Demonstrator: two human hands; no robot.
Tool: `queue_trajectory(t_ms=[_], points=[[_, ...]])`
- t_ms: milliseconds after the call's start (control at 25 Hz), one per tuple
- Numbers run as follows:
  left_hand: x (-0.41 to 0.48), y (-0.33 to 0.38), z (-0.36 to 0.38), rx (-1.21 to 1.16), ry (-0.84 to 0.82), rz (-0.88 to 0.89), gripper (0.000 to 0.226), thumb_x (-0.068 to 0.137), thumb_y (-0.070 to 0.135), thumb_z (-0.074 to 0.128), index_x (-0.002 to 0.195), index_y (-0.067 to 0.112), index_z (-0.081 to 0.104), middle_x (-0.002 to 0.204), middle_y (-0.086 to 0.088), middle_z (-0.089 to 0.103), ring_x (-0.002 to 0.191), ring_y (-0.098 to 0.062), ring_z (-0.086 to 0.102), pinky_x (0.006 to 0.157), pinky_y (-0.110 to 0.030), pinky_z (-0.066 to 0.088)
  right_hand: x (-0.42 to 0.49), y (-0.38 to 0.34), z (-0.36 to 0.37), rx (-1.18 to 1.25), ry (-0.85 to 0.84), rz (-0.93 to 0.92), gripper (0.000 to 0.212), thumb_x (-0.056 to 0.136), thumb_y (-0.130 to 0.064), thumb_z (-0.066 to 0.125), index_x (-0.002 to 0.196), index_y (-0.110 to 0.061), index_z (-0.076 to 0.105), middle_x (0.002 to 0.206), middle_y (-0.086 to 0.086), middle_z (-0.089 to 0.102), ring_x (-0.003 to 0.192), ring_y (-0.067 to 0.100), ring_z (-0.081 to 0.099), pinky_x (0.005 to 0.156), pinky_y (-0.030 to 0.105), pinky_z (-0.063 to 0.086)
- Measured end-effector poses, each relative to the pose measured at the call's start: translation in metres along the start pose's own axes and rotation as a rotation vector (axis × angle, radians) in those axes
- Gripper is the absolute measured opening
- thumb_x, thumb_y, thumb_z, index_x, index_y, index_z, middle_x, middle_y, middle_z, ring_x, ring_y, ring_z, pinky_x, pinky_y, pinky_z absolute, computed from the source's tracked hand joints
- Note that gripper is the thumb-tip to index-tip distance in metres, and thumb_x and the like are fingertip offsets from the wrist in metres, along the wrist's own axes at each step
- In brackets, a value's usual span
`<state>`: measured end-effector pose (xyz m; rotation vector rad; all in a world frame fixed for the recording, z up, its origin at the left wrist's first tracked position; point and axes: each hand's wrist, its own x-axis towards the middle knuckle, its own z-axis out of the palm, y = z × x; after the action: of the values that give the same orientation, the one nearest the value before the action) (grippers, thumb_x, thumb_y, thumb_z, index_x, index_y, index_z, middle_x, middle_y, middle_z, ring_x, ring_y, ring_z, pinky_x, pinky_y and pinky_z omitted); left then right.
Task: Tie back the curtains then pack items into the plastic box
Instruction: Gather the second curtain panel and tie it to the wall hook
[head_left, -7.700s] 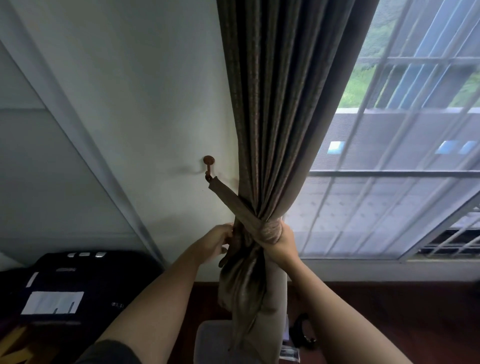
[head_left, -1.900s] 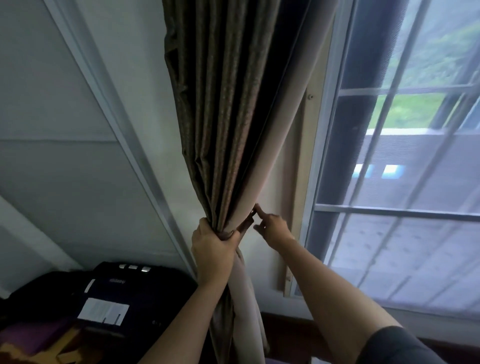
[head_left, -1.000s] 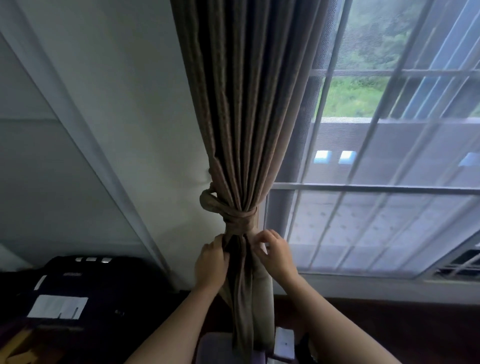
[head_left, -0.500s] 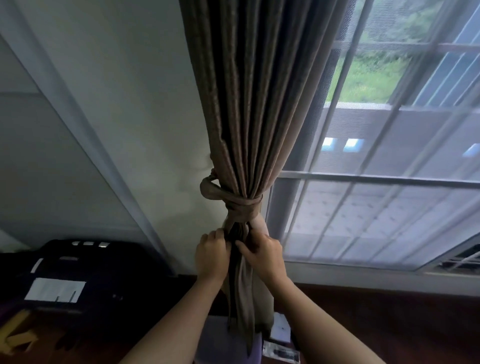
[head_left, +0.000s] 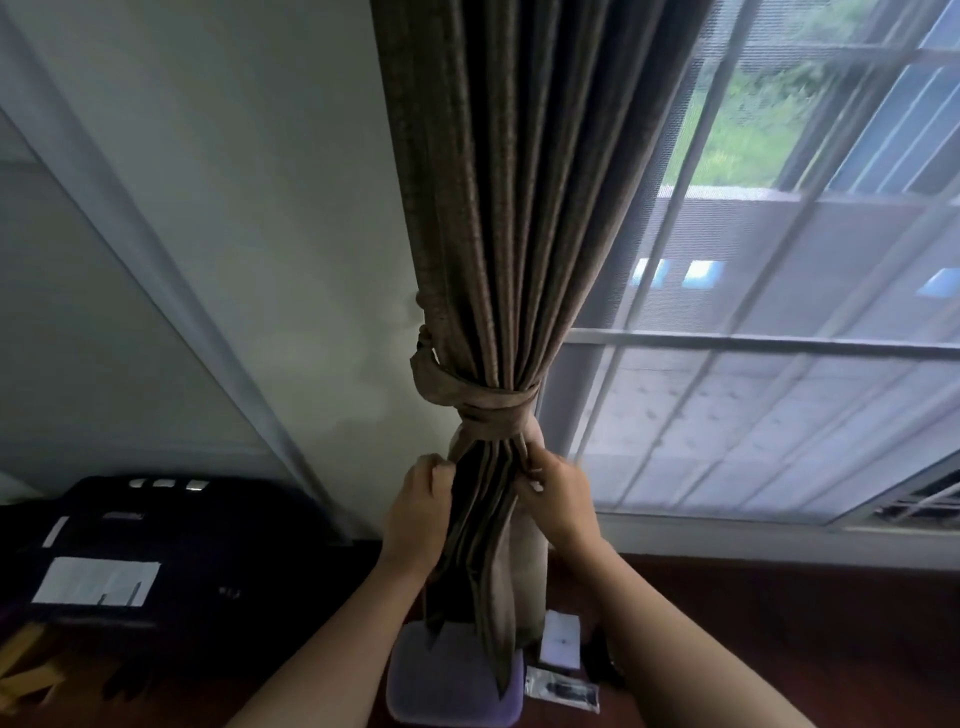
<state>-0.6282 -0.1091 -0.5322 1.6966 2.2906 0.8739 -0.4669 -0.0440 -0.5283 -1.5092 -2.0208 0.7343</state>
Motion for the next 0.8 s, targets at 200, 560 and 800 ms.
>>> queue_trajectory(t_ms=[200, 560, 800], points=[[0.01, 0.007, 0.02, 0.181, -0.188, -0.099, 0.031, 0.082, 0.018, 0.065, 0.107, 0.004, 0.055, 0.098, -0.014, 0.062, 0.091, -0.032, 0.062, 0.073, -0.04, 0.05, -0.005, 0.0, 0.016, -0.018, -0.156, 0.097, 0.042, 0.076, -0.021, 0.06, 0.116, -0.015, 0.053, 0.09, 0.012, 0.068, 0.083, 0.034, 0.063, 0.072, 0.041, 0.051], [-0.003, -0.04, 0.031, 0.401, -0.262, 0.034, 0.026, 0.054, -0.006, 0.076, 0.072, 0.005, 0.061, 0.065, -0.012, 0.062, 0.059, -0.029, 0.062, 0.05, -0.031, 0.052, -0.04, 0.028, -0.001, -0.026, 0.013, 0.076, 0.015, 0.084, -0.017, 0.053, 0.069, -0.017, 0.052, 0.075, 0.004, 0.047, 0.07, 0.021, 0.044, 0.062, 0.033, 0.038], [-0.002, -0.024, 0.023, 0.15, -0.205, -0.014, 0.038, 0.086, 0.012, 0.057, 0.122, 0.004, 0.047, 0.107, -0.015, 0.056, 0.092, -0.032, 0.06, 0.074, -0.04, 0.051, -0.03, 0.004, 0.005, 0.049, -0.062, 0.144, 0.022, 0.081, -0.023, 0.054, 0.1, -0.015, 0.06, 0.102, 0.007, 0.06, 0.09, 0.026, 0.057, 0.076, 0.038, 0.047]])
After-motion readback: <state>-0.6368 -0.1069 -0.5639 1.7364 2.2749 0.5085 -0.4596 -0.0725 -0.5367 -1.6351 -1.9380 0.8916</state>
